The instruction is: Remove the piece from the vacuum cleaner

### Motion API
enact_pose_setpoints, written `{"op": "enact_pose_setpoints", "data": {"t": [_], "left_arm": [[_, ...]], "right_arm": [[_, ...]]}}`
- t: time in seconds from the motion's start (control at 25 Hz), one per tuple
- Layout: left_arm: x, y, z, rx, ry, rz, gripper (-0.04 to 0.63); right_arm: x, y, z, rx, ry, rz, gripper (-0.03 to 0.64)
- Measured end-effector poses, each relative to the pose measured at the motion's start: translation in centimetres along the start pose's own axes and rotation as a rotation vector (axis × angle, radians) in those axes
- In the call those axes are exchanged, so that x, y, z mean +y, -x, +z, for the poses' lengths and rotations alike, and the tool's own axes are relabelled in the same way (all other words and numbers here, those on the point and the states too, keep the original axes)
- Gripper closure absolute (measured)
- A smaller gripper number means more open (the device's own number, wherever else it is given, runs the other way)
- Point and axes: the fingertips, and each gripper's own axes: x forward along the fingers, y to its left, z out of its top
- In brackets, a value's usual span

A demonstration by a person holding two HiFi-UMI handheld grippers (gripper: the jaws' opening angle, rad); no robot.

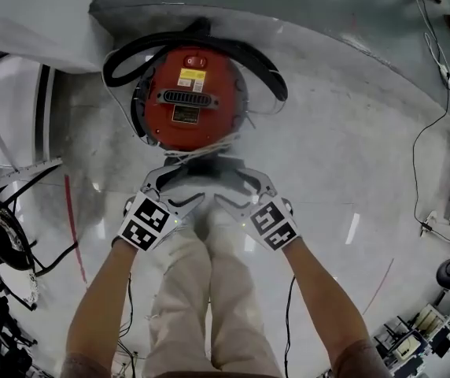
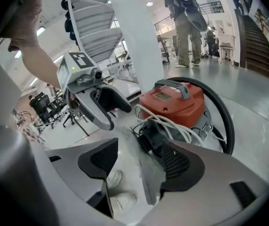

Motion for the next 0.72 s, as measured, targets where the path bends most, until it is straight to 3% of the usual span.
{"op": "enact_pose_setpoints", "data": {"t": [0.2,0.48,0.72], "left_arm": [[1.0,-2.4,-2.7,0.081,-0.006,-0.004,0.295],[1.3,-4.4,-4.5,0.144,-0.037,-0.018,0.313],[1.0,-5.7,-5.0,0.182,-0.041,-0.035,0.350]], "right_arm": [[-0.6,-2.6,-2.4,0.063,-0.008,0.016,0.356],[-0.2,-4.7,-3.3,0.143,0.128,0.064,0.356],[-0.4,-5.7,-3.9,0.191,0.117,0.077,0.366]]}}
